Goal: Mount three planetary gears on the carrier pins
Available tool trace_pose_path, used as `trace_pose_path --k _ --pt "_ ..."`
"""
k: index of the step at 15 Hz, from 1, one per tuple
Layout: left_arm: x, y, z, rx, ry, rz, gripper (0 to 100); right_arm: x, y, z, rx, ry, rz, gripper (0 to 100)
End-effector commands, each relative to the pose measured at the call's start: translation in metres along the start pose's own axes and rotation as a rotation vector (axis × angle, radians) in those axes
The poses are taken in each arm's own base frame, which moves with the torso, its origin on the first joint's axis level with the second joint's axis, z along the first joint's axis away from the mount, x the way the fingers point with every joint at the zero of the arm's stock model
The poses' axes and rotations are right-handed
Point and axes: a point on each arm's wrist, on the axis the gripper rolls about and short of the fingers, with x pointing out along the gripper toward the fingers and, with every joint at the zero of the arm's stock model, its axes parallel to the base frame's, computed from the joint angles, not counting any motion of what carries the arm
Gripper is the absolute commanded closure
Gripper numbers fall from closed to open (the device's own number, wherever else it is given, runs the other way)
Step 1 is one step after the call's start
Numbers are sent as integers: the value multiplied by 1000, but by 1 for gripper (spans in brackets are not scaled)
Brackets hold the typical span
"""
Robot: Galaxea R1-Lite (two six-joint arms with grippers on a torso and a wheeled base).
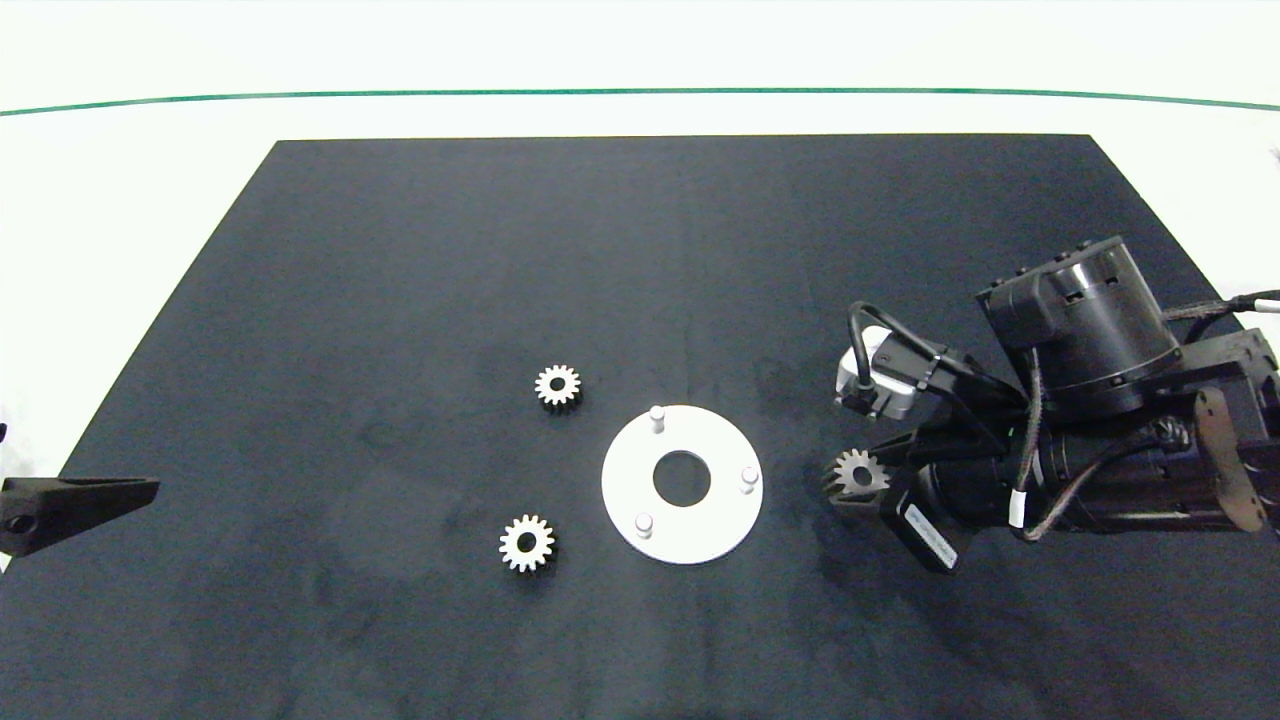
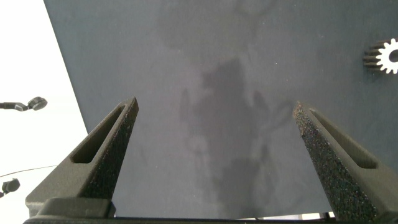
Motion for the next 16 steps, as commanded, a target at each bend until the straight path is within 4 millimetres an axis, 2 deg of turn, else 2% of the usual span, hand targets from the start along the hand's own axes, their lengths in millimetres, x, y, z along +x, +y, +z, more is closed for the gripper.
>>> trace_pose_path --k 1,3,6,11,16 --pt "0 0 -1 1 4 0 0 -10 10 20 -39 -60 12 81" --pt "0 0 0 1 4 0 0 -13 12 33 -52 -55 29 81" --pt "0 0 0 1 3 0 0 -2 15 45 -63 -41 45 81" --pt "-1 0 0 1 1 1 0 13 25 49 -85 -16 70 81" --pt "-2 0 -1 3 -4 -1 0 23 27 47 -86 12 72 81"
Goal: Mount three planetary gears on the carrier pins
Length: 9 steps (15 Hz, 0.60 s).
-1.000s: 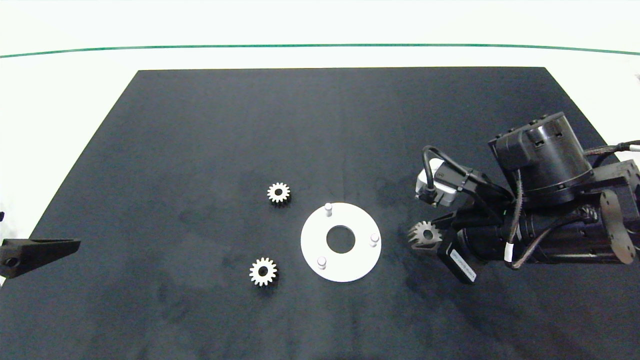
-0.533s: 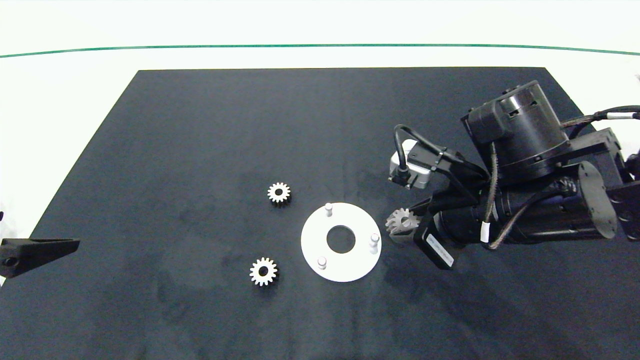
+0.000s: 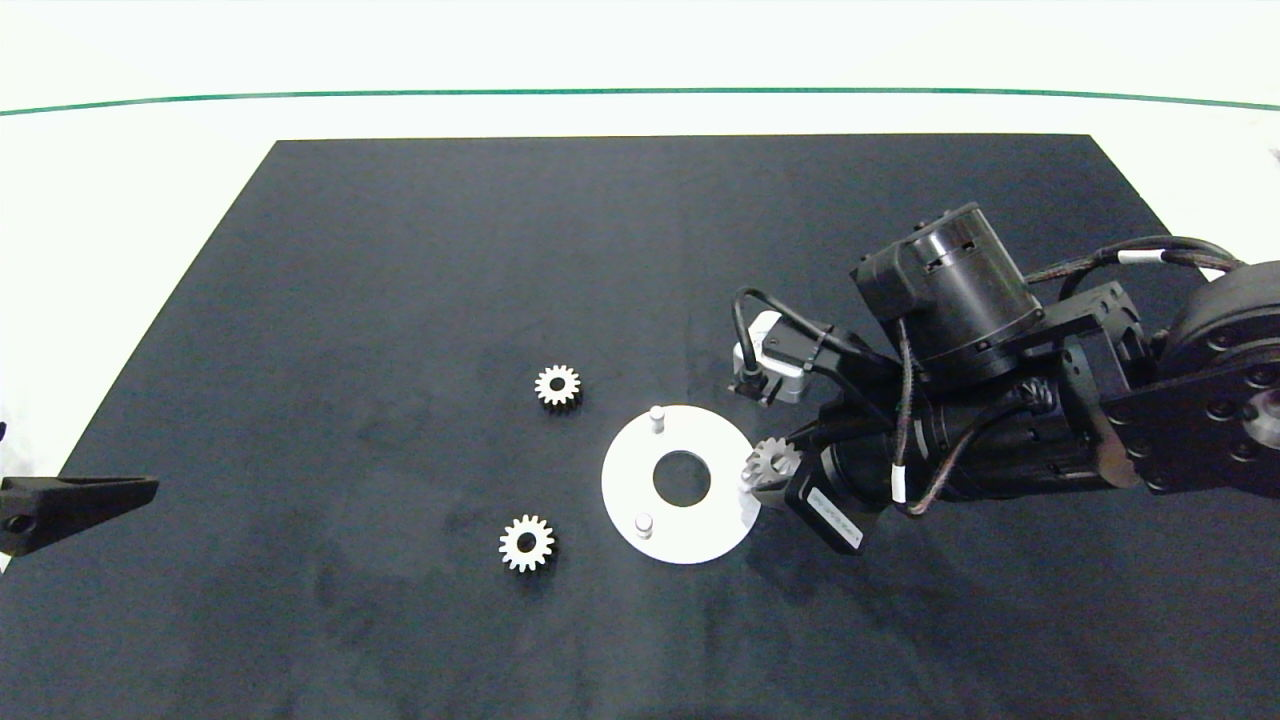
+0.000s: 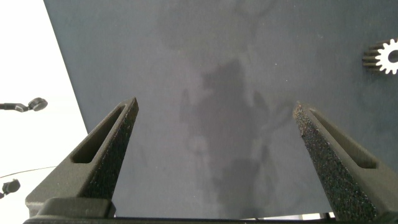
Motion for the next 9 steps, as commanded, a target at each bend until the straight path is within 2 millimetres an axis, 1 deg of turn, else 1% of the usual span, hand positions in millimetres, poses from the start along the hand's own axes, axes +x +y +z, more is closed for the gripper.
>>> trace_pose_path --k 1,6,9 --pt "-1 0 -1 1 3 0 0 9 1 -1 -3 22 9 81" --pt "-1 0 -1 2 2 -2 0 17 1 2 1 24 11 81" --pt "-1 -1 -1 2 2 -2 0 18 2 2 0 25 12 81"
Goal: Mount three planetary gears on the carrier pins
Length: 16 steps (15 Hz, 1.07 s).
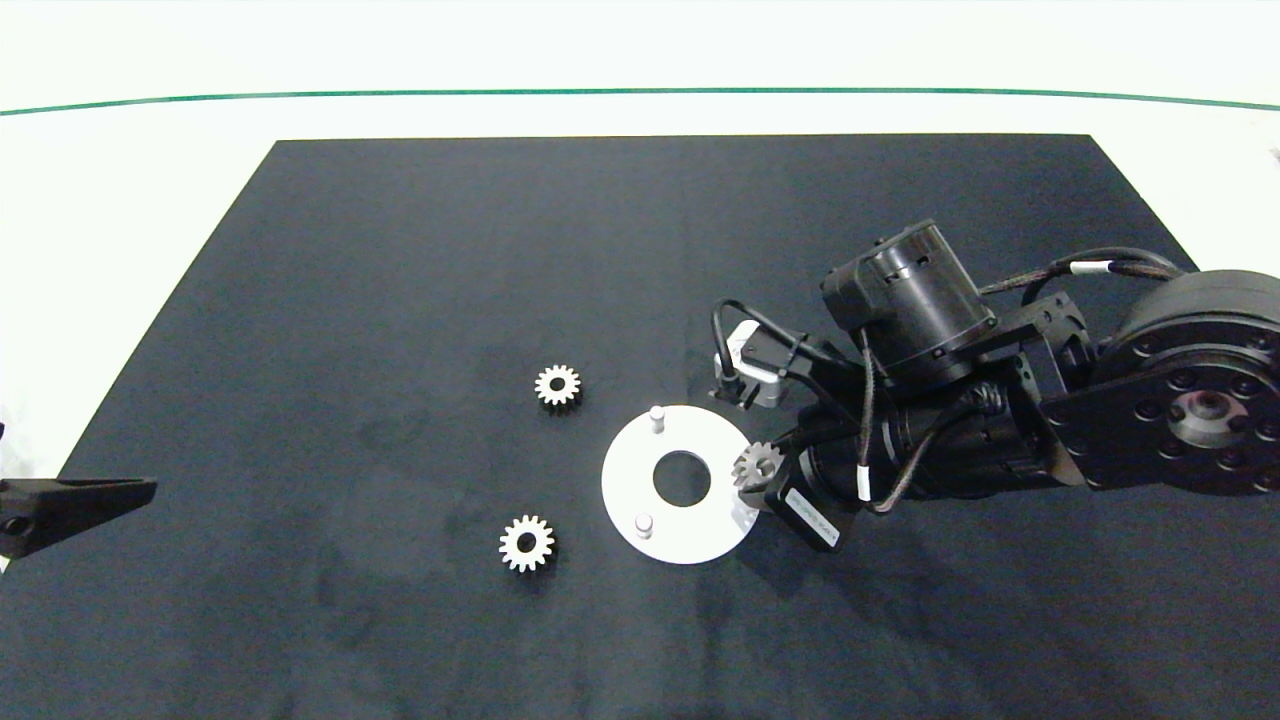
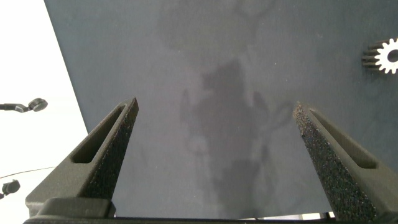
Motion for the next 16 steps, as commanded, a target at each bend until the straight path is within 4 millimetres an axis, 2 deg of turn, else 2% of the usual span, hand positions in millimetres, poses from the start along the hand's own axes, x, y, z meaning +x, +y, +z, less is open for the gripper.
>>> trace_pose_path --k 1,16 --pt "0 0 -1 1 4 -1 0 2 1 -1 -4 8 3 81" --pt "-4 -1 -2 4 -10 2 0 5 4 5 -11 -6 9 81"
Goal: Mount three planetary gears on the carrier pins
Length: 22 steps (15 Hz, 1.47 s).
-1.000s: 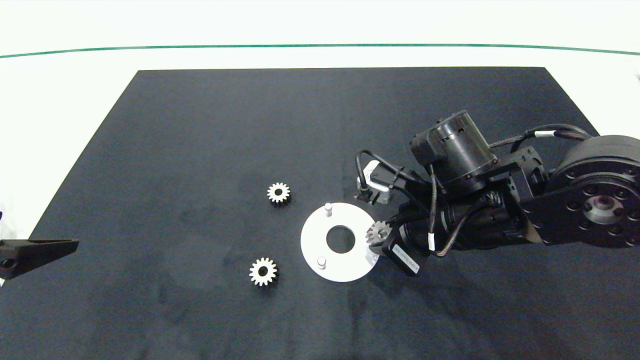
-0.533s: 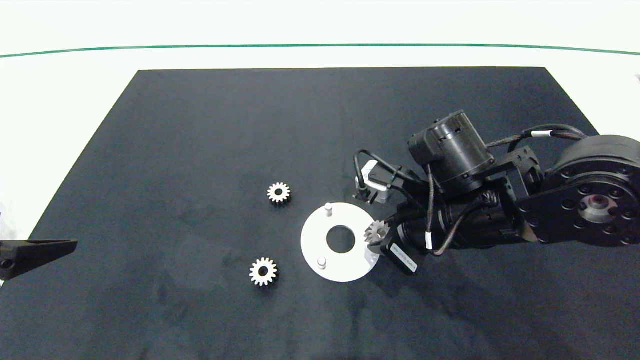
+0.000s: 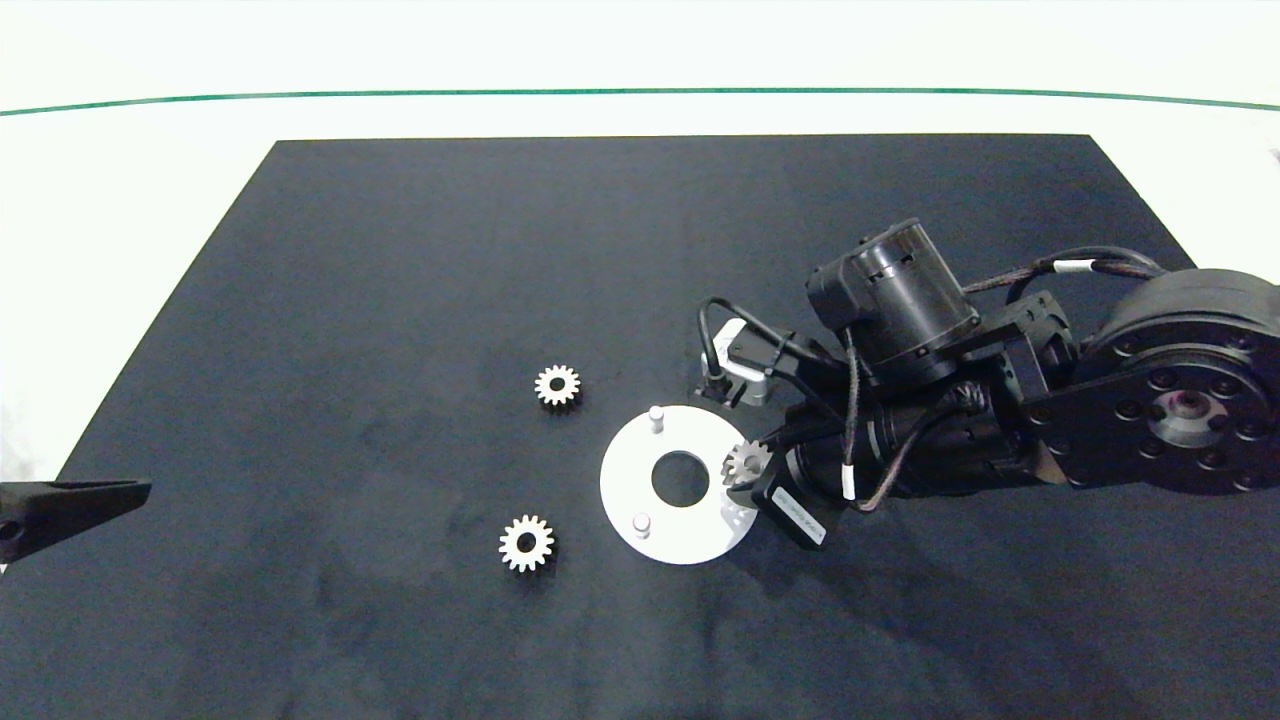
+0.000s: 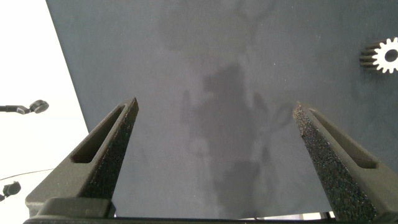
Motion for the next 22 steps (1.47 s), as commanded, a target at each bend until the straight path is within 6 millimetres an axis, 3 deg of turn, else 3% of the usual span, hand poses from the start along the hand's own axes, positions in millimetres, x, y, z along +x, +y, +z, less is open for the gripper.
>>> trace_pose_path --k 1,16,17,22 --pt "0 0 0 1 3 -1 0 2 0 -1 -2 9 2 81" --pt "0 0 -1 1 4 -1 0 2 -1 -5 -1 22 1 81" --pt "0 0 -1 1 4 -1 0 2 -1 -5 -1 22 1 0" --pt "0 -2 -1 10 2 -14 0 4 1 -9 -2 35 8 0"
